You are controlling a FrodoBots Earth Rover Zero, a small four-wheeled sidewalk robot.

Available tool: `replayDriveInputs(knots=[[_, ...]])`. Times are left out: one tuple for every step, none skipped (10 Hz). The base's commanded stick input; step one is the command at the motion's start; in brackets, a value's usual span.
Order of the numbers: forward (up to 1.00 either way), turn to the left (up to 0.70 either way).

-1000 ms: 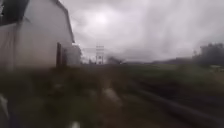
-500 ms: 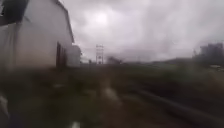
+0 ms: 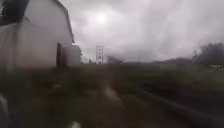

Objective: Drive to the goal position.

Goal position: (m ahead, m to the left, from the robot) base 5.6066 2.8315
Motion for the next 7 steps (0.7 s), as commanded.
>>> replayDriveInputs(knots=[[0.70, 0.00], [0.70, 0.00], [0.70, 0.00], [0.70, 0.00], [0.70, 0.00], [0.70, 0.00], [0.70, 0.00]])
